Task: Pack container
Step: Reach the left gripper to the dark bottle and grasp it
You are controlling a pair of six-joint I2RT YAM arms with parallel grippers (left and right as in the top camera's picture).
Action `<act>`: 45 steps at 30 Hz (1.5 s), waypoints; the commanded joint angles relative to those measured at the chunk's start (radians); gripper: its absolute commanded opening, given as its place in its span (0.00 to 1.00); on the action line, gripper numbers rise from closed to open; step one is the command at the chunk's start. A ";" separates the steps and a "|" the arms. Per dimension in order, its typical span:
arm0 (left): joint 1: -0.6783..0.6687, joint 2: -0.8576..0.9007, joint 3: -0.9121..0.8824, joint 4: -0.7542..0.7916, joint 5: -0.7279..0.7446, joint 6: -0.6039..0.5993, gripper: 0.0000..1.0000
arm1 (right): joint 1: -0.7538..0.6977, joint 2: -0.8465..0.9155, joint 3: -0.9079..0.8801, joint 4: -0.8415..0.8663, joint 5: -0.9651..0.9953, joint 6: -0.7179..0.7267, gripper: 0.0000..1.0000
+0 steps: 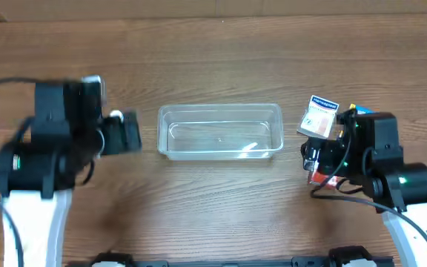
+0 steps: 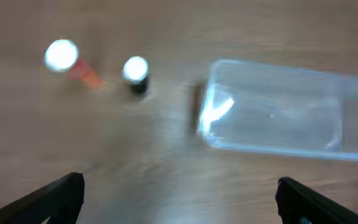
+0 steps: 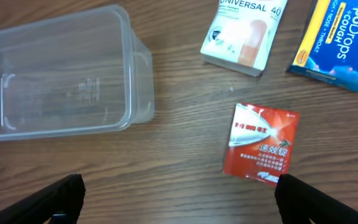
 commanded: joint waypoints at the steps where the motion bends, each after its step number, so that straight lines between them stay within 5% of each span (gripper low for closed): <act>1: 0.013 0.225 0.147 -0.007 -0.098 -0.024 1.00 | -0.004 0.015 0.029 0.005 0.004 0.008 1.00; 8: 0.113 0.568 0.202 0.036 -0.075 -0.051 1.00 | -0.004 0.015 0.029 0.008 0.005 0.007 1.00; 19: 0.122 0.800 0.202 0.042 -0.022 -0.043 0.98 | -0.004 0.015 0.029 0.008 0.005 0.007 1.00; 23: 0.122 0.802 0.202 0.018 -0.022 -0.043 0.69 | -0.004 0.015 0.029 0.008 0.005 0.007 1.00; 27: 0.122 0.802 0.202 -0.002 -0.024 -0.043 0.51 | -0.004 0.015 0.029 0.010 0.005 0.007 1.00; 39: 0.122 0.802 0.202 0.054 -0.063 -0.028 0.39 | -0.004 0.015 0.029 0.009 0.005 0.007 1.00; 45: 0.121 0.802 0.202 0.049 -0.054 -0.028 0.19 | -0.004 0.015 0.029 0.011 0.005 0.007 1.00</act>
